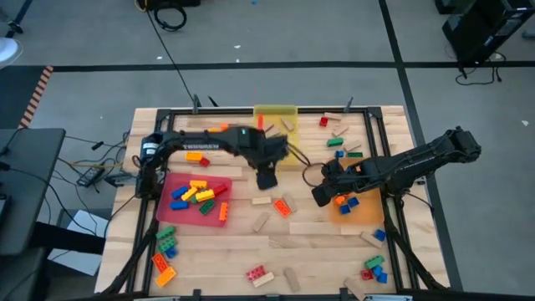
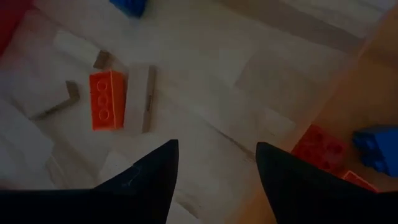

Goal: Sort blocks by size
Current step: Put the wooden block into the yellow bin

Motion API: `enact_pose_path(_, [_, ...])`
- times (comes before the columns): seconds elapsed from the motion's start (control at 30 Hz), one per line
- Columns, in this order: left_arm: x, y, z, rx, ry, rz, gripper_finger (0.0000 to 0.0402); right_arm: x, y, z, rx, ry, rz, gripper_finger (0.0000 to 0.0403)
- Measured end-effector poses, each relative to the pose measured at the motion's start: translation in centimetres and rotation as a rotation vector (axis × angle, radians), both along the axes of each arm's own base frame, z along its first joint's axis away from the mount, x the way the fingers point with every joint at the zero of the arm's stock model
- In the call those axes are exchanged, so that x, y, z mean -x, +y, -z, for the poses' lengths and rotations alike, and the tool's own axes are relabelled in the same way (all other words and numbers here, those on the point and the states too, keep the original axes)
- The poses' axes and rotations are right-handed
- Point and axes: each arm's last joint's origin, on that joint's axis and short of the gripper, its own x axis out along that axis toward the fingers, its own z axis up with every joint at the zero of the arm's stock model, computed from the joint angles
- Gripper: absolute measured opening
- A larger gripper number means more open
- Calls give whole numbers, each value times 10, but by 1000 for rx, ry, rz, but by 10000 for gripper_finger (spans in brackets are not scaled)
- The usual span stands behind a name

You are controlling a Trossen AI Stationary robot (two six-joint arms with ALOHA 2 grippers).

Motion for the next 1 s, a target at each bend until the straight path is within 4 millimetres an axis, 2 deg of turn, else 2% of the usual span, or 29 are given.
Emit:
enact_pose_path(0.13, [2, -31, 13, -23, 46, 70, 190, 0, 2, 0, 8, 10, -61, 224])
enact_pose_path(0.23, [5, -50, 30, -21, 88, 120, 190, 1, 3, 0, 18, 13, -92, 222])
enact_pose_path(0.37, [7, -66, 56, -1, 86, 143, 190, 0, 4, 0, 28, 11, -119, 221])
enact_pose_path(0.53, [9, -70, 84, 26, 67, 161, 190, 0, 5, 0, 25, 8, -160, 223])
enact_pose_path(0.8, [12, -69, 112, 57, 30, 343, 190, 0, 5, 0, 23, 9, -164, 216])
enact_pose_path(1.0, [15, -66, 127, 20, -1, 326, 190, 0, 5, 0, 22, 9, -164, 215])
